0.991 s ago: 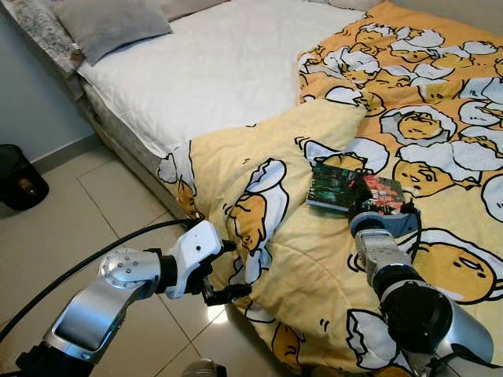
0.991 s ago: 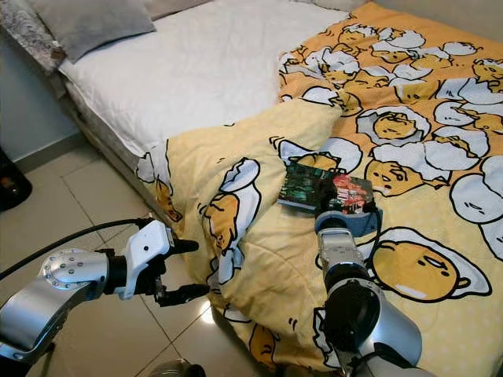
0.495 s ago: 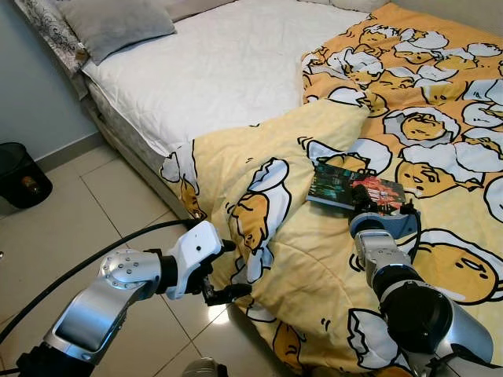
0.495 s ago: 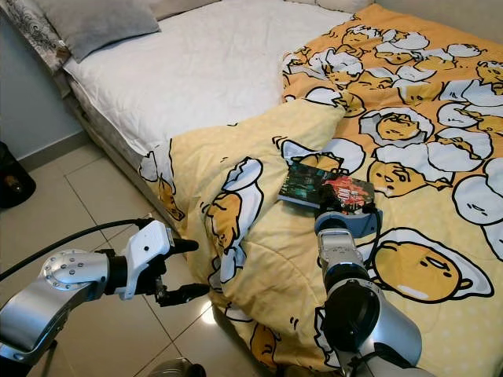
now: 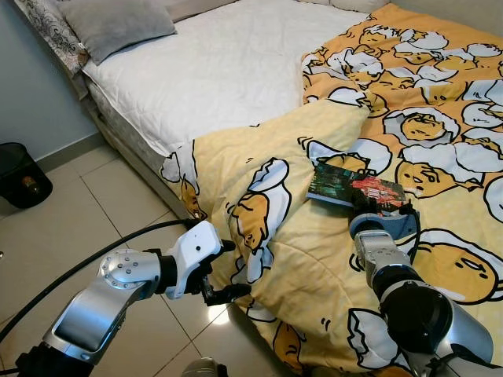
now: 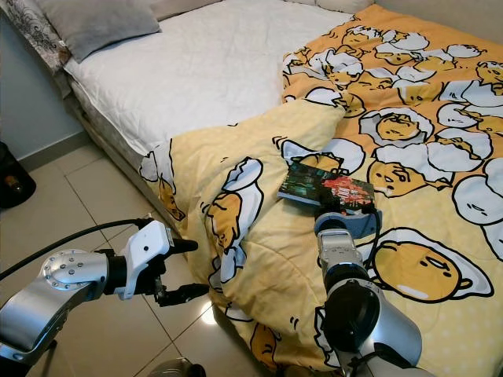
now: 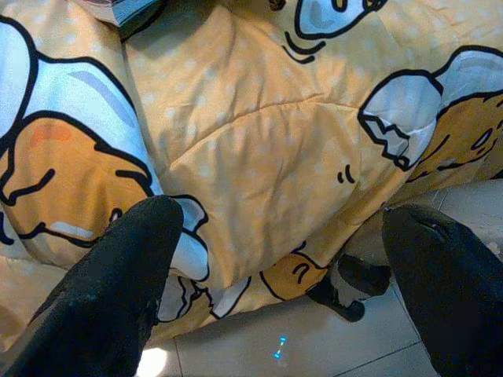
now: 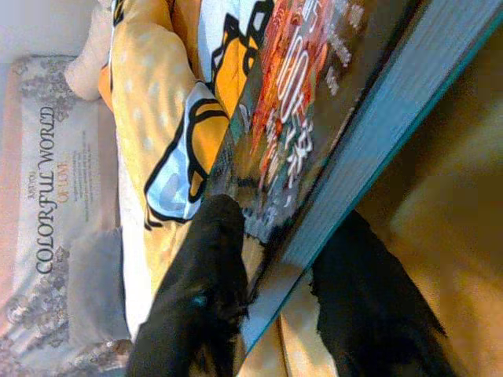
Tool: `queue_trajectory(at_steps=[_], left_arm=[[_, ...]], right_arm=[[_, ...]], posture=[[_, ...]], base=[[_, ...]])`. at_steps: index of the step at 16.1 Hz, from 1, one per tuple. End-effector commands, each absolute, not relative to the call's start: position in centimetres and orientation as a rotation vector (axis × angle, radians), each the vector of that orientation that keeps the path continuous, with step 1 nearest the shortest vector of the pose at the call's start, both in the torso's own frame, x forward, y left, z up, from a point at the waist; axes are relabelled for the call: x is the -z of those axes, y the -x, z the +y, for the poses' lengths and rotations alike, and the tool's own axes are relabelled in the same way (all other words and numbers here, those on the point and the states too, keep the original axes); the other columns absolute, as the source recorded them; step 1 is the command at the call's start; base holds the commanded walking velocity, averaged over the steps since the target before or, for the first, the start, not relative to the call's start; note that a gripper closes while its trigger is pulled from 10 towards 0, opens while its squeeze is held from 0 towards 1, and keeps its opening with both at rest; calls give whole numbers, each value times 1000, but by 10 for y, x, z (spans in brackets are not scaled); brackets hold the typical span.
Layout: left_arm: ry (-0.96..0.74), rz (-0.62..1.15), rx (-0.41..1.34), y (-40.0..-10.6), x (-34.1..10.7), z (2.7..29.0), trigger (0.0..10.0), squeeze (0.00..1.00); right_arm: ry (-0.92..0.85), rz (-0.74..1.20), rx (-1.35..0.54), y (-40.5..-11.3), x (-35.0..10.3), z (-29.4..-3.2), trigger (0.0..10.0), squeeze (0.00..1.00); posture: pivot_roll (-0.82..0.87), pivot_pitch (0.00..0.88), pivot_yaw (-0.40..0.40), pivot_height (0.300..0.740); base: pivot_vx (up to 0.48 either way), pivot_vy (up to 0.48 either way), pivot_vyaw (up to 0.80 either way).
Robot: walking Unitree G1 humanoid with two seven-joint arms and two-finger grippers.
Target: Clean up the room
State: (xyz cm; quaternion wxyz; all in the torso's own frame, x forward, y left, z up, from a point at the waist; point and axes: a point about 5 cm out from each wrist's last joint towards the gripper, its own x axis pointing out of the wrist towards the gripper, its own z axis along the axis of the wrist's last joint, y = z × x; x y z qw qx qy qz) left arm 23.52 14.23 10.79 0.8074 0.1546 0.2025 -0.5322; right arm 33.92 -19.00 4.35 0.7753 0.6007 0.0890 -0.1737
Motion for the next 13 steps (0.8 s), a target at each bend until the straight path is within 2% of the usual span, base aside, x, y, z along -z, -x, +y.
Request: queue_trajectory(at_steps=[1,5,9,13], left_arm=[[-342,434,1146,-235,-109,144,10000,788],[-336,417,1136,-240,-108,141,10000,788],[-292,368,1091,-247,-105,135,10000,788],[-233,262,903,-262,-107,134,10000,788]], right_arm=[[-1294,204,383,-338,-41,-188,0,0],[-1294,189,391,-337,-42,-193,0,0],[-1255,146,371,-334,-43,-208,0,0],[-1046,41,325,-334,-59,-233,0,0]], posture=[[133,43,50,740],[96,0,49,740],[34,0,54,740],[-10,0,46,740]], base=[[0,0,0],[0,0,0],[0,0,0],[0,0,0]])
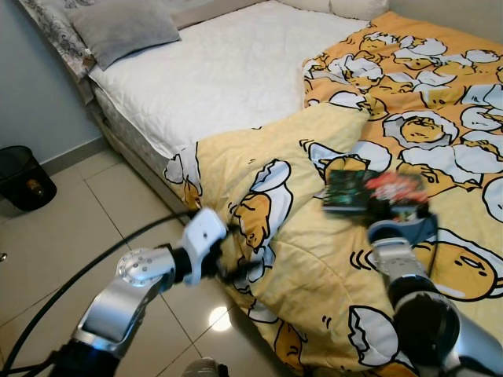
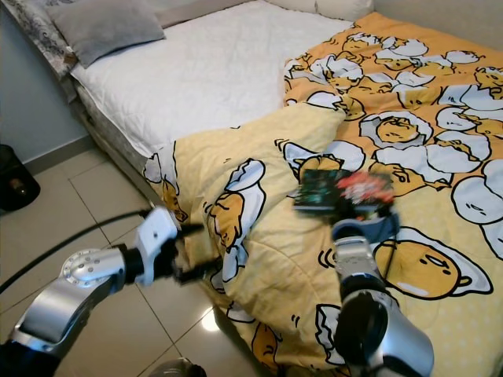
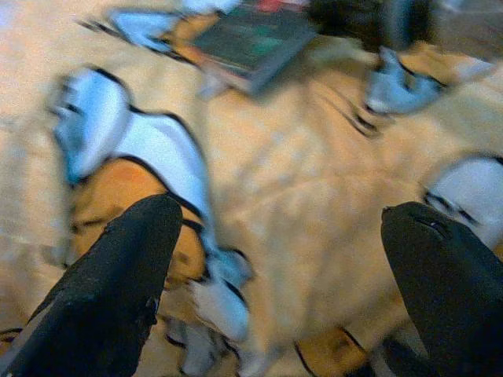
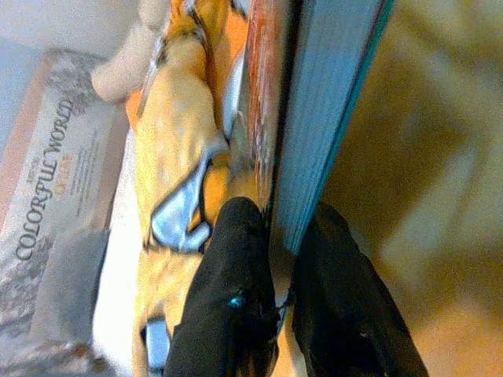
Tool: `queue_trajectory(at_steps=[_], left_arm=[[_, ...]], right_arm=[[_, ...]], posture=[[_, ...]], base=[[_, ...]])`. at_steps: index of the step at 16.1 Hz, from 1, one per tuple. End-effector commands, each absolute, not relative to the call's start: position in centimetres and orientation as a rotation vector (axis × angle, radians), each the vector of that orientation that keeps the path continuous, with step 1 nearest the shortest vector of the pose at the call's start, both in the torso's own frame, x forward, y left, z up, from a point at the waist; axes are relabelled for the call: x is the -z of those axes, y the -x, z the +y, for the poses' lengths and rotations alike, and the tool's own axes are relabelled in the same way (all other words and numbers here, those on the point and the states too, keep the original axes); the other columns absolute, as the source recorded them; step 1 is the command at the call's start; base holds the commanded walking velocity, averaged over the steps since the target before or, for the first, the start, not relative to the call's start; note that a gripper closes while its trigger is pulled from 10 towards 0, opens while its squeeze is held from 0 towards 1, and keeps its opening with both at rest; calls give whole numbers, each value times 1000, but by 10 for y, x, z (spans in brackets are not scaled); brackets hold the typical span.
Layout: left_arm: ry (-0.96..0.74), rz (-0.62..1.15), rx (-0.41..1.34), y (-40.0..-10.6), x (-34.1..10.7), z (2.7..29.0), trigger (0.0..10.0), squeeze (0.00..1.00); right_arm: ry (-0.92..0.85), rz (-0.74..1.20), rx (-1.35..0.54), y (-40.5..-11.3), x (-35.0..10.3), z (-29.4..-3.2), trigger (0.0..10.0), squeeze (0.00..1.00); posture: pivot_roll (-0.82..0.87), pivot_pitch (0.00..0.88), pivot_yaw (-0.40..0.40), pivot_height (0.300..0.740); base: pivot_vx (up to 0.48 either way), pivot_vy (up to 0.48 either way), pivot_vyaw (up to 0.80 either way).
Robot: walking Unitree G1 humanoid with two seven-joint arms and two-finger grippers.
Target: Clean up the room
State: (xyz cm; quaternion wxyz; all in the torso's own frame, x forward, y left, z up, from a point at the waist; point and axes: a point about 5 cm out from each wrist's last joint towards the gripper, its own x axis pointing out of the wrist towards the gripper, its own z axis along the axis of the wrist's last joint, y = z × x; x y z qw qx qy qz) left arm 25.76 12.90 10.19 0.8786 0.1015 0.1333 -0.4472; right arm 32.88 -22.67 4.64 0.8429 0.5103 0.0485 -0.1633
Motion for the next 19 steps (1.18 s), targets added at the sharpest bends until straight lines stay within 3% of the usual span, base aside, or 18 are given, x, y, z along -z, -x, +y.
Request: queue_trajectory(at_steps=[1,2,4,5,6,7,9,12,13,17,18,19], left_arm=[[-220,230,804,-268,-107,136,10000,788],[-210,223,769,-269,-107,137,10000,792],[-165,200,643,-268,-106,138,10000,788],[-158,185,595,-268,-106,138,10000,788],[-146,167,547,-269,-106,138,10000,784],[-145,161,525,-269,-107,139,10000,780],[-205,147,472,-270,-106,139,10000,671],[-204,159,388,-273,-105,144,10000,584],[-208,149,354,-274,-107,148,10000,537],[-185,138,285,-279,-109,151,10000,502],[-161,142,254,-279,-110,154,10000,439],[-136,148,231,-277,-110,157,10000,306]], right_arm=[[-912,-25,312,-335,-71,-241,0,0],[-854,-50,299,-335,-76,-242,0,0],[-482,-132,229,-329,-99,-233,0,0],[-344,-121,209,-323,-101,-225,824,0],[-249,-77,212,-318,-97,-216,10000,0],[-205,-66,212,-315,-95,-211,10000,0],[-87,-35,184,-308,-96,-189,10000,0],[11,64,236,-302,-85,-191,10000,0],[10,60,202,-303,-87,-190,10000,0],[-45,53,190,-313,-97,-182,10000,0],[-58,60,159,-315,-97,-177,10000,0],[-29,61,172,-318,-98,-175,10000,0]], posture=[[-15,0,46,740],[-30,0,51,740],[-47,0,36,740],[-49,0,35,740],[-56,0,32,740],[-57,0,31,740],[-49,0,25,740],[-41,0,11,740],[-39,0,6,740],[-24,0,-19,740],[-18,0,-25,740],[-5,0,-31,740]], base=[[0,0,0],[0,0,0],[0,0,0],[0,0,0],[0,0,0],[0,0,0],[0,0,0],[0,0,-450],[0,0,-800],[0,0,-800],[0,0,-800],[0,0,-800]])
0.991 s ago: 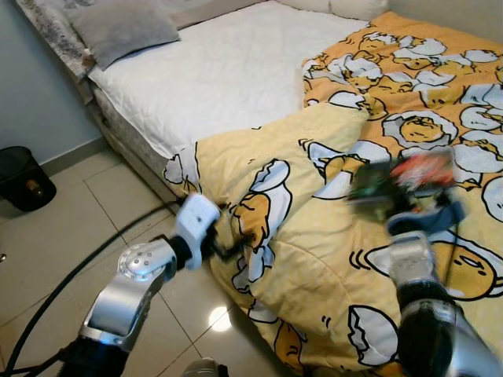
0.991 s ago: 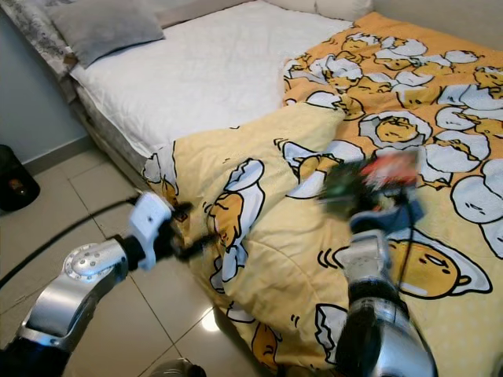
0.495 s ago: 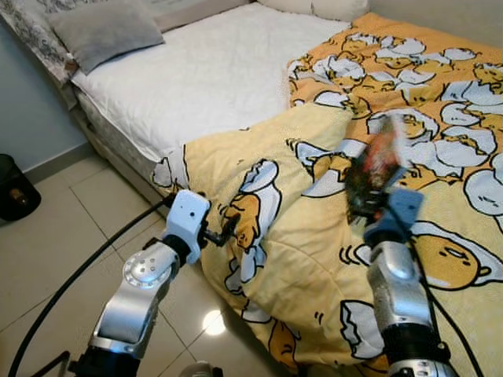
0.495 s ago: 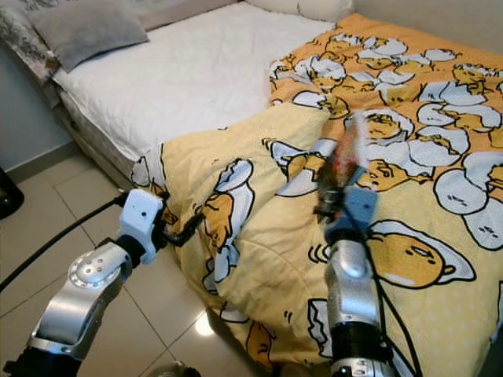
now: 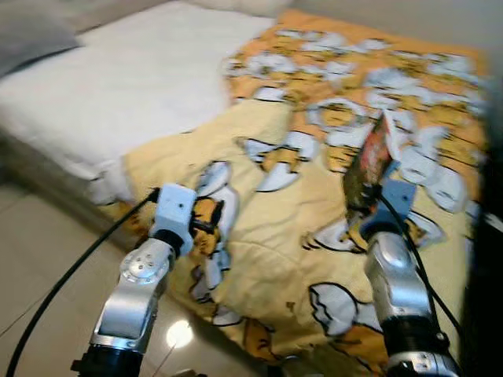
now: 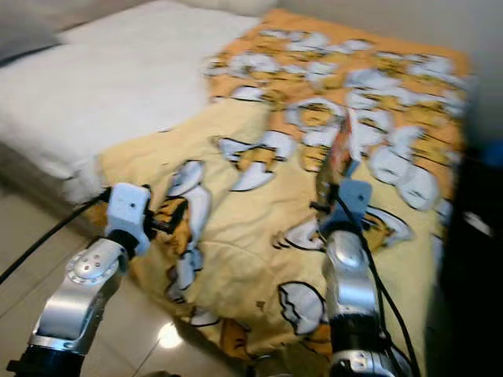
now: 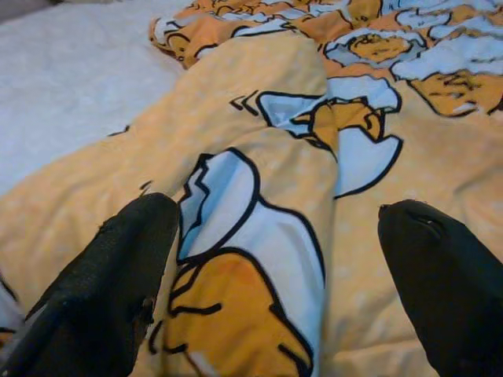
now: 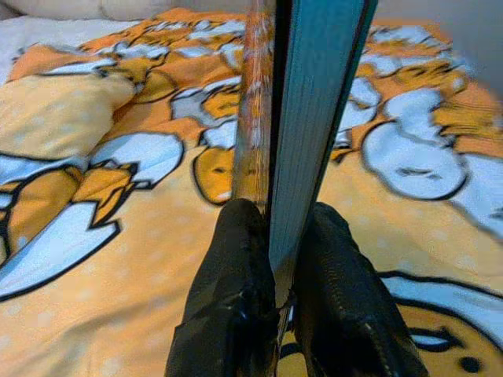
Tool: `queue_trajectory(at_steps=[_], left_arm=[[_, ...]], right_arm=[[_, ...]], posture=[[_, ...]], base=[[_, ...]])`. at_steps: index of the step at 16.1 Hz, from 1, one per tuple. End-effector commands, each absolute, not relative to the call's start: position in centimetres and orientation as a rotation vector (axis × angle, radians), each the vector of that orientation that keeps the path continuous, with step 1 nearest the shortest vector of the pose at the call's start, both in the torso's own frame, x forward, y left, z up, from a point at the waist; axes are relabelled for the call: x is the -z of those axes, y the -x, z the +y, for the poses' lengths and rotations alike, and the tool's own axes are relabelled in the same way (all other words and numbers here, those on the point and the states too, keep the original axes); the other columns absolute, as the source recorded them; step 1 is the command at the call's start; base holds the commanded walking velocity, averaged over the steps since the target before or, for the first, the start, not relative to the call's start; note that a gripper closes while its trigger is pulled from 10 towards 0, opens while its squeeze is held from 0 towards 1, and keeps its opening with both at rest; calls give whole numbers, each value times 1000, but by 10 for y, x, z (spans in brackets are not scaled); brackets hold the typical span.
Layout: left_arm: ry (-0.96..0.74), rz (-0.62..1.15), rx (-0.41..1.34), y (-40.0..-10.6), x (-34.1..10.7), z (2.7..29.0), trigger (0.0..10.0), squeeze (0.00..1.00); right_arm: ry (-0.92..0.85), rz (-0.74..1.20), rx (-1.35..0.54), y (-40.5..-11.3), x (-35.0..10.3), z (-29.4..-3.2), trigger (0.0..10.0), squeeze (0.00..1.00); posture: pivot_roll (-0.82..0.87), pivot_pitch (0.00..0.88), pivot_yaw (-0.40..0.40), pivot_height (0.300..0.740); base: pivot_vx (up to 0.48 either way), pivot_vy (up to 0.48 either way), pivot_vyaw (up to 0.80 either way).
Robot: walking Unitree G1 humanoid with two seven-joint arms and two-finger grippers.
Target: Clean up the room
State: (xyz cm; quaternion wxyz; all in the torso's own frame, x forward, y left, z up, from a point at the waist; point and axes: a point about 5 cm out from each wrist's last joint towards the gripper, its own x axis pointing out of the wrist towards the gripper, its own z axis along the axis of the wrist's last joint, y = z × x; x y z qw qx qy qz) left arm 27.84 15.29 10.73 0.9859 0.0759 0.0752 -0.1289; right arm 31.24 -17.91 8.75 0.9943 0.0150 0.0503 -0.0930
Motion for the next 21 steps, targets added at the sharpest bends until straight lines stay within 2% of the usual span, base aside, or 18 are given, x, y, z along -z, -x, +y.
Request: queue_trajectory(at_steps=[1,2,3,7,9,11,13,16,21], left_arm=[[-182,161,230,-279,-107,159,10000,176],[-146,157,239,-281,-109,158,10000,137],[-146,137,234,-284,-112,158,10000,0],[-176,99,196,-289,-118,163,10000,0],[-176,92,195,-286,-118,164,10000,0],[-178,90,195,-286,-119,166,10000,0],[-180,93,197,-284,-117,167,10000,0],[-189,97,215,-282,-117,167,10000,0],[-194,109,193,-286,-119,174,10000,0]], right_arm=[[7,55,174,-319,-97,-173,10000,0],[-26,70,164,-319,-95,-172,10000,0],[-24,13,214,-321,-101,-173,10000,0],[-120,-5,193,-323,-102,-171,10000,0],[-85,-6,236,-320,-99,-175,10000,0],[-140,76,198,-317,-88,-172,10000,0],[-109,137,152,-313,-77,-171,10000,0],[-183,166,132,-311,-73,-166,10000,0],[-198,171,105,-314,-75,-158,10000,0]], posture=[[-11,0,-23,740],[-10,0,-21,740],[-3,0,-27,740],[-1,0,-24,740],[5,0,-28,740],[5,0,-28,740],[1,0,-18,740],[16,0,-24,740],[21,0,-14,740]], base=[[0,0,-800],[0,0,-800],[0,0,-800],[0,0,-800],[0,0,-800],[0,0,-800],[0,0,-800],[0,0,-800],[0,57,-800]])
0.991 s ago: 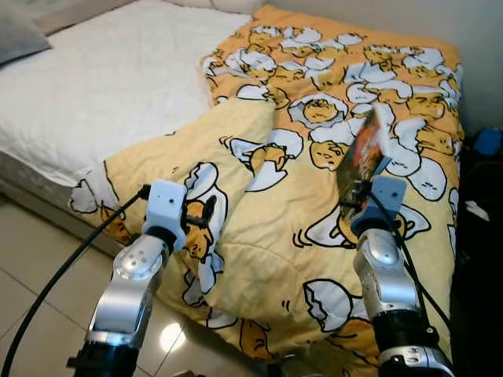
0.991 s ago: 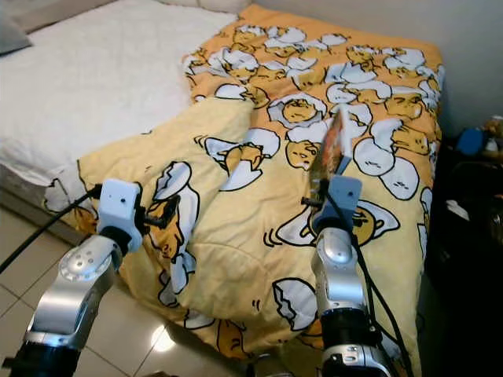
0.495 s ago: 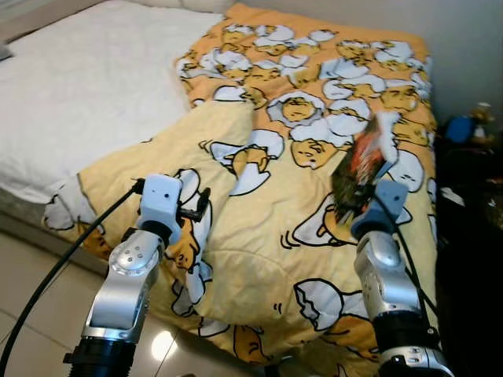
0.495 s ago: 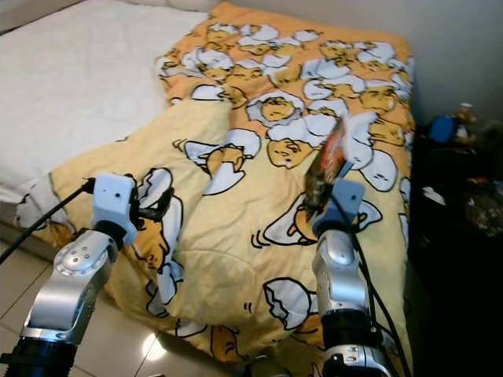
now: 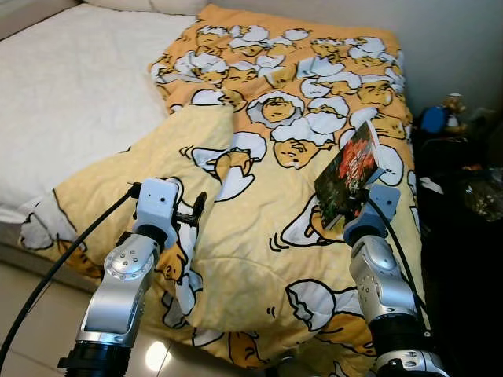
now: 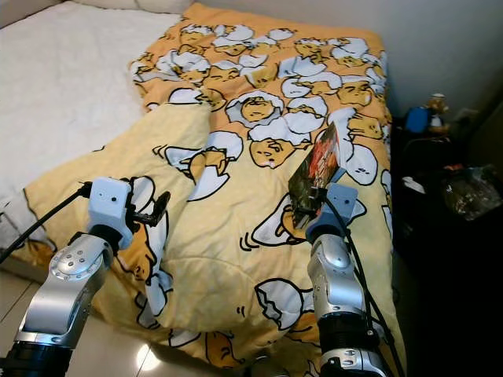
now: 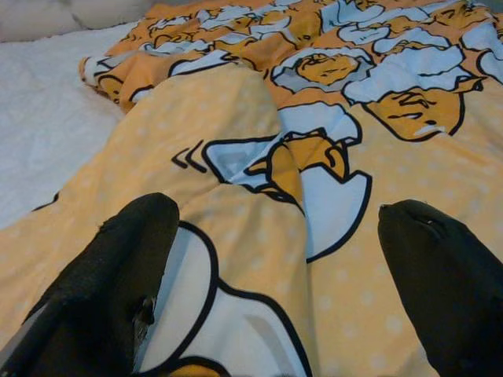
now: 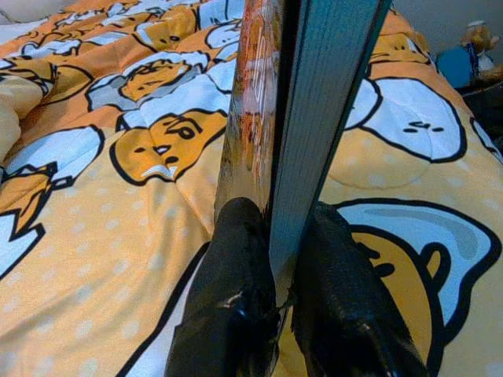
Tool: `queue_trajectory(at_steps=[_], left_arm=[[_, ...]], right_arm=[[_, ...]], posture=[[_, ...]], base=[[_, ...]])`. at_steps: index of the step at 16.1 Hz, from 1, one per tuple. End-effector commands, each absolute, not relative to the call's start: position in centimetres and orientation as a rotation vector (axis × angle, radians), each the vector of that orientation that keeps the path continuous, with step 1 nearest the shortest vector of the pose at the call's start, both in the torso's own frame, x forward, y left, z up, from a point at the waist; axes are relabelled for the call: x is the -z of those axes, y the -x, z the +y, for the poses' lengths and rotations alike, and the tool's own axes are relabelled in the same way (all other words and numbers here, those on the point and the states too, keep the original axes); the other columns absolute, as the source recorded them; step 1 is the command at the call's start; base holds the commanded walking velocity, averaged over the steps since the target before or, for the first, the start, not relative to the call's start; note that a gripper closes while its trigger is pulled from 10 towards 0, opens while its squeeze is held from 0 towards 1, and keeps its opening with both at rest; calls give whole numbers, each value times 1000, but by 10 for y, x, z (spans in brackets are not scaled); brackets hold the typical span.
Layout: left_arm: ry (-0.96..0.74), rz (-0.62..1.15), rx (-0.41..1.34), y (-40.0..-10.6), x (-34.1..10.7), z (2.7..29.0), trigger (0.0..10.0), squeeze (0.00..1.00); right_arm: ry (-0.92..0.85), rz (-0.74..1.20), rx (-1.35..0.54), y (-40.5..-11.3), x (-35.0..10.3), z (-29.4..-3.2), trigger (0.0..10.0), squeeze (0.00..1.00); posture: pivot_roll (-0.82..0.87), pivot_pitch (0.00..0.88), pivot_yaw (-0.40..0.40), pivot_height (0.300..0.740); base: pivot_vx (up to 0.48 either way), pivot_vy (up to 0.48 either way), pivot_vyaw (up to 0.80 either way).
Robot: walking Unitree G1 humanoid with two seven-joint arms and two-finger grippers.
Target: Clean up the room
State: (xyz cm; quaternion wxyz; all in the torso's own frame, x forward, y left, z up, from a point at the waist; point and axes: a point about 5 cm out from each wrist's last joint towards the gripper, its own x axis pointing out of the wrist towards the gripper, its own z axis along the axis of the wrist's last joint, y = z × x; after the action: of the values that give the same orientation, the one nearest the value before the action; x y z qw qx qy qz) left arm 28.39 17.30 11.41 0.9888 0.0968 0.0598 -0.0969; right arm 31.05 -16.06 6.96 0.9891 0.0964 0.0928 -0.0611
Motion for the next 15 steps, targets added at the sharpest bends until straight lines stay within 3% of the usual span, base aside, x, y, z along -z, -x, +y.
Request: queue_trajectory(at_steps=[1,13,15], left_arm=[[-197,107,195,-287,-120,176,10000,0],[-211,105,193,-293,-123,179,10000,0],[-216,101,191,-295,-126,180,10000,0]], right_arm=[[-201,171,96,-315,-76,-156,10000,0],[-191,159,68,-323,-83,-151,10000,0],[-168,122,26,-329,-94,-145,10000,0]], posture=[[19,0,-11,740],[29,0,-7,740],[36,0,-8,740]], base=[[0,292,-800],[0,304,-800],[0,302,0]])
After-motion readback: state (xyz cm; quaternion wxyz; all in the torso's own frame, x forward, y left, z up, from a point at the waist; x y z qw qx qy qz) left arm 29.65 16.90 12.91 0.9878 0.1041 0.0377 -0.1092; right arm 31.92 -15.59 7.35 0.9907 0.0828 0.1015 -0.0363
